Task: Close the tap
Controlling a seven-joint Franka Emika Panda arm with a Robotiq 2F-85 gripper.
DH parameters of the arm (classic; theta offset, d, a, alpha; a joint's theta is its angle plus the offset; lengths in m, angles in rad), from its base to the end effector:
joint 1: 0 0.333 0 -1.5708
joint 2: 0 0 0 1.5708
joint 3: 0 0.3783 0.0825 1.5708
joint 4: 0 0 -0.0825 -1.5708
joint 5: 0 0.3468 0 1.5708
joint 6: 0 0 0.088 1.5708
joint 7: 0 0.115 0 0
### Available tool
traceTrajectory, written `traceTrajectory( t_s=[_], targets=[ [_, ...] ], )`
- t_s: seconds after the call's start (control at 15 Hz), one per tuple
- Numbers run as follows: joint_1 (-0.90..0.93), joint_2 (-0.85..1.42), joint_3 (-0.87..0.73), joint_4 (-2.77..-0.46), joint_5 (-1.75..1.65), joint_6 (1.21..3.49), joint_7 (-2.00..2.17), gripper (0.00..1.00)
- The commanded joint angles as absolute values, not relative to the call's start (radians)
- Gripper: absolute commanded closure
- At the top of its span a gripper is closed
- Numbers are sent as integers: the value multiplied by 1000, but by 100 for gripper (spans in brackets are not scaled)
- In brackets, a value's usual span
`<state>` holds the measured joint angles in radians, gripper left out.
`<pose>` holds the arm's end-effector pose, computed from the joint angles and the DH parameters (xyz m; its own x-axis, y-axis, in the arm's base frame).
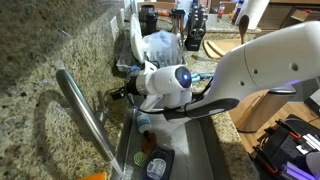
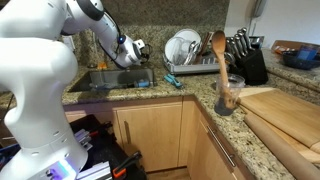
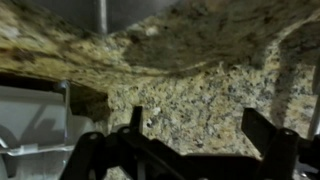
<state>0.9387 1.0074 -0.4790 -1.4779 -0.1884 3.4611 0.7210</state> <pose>0.6152 0.4912 0.2859 0.4898 0.1383 0.8608 0.4246 -0.9002 -0.0970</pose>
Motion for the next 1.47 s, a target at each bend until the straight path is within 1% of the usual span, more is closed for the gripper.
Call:
traceTrajectory(
  t_s=[0.0, 0.07, 0.2, 0.33, 0.47, 0.6, 0.8, 0.87, 0.93, 1.0, 1.07, 1.13, 1.33, 1.4],
  targets=[
    [1007, 1204, -616, -1225, -48, 3460, 712, 0],
    [996, 1088, -553, -1368, -101, 3456, 712, 0],
    [1016, 1152, -600, -1304, -57, 3455, 712, 0],
    [1013, 1171, -609, -1288, -56, 3460, 713, 0],
    [912, 1067, -392, -1327, -213, 3445, 726, 0],
    [848, 1005, -269, -1354, -361, 3455, 785, 0],
    [697, 901, -75, -1414, -585, 3469, 822, 0],
    [639, 886, -15, -1407, -627, 3454, 815, 0],
    [608, 851, 16, -1454, -662, 3460, 829, 0],
    [550, 830, 117, -1487, -521, 3441, 634, 0],
    [550, 819, 76, -1465, -652, 3435, 801, 0],
    [573, 886, 37, -1392, -593, 3445, 755, 0],
    [565, 851, 67, -1413, -623, 3444, 784, 0],
    [615, 810, -20, -1435, -596, 3420, 767, 0]
  ],
)
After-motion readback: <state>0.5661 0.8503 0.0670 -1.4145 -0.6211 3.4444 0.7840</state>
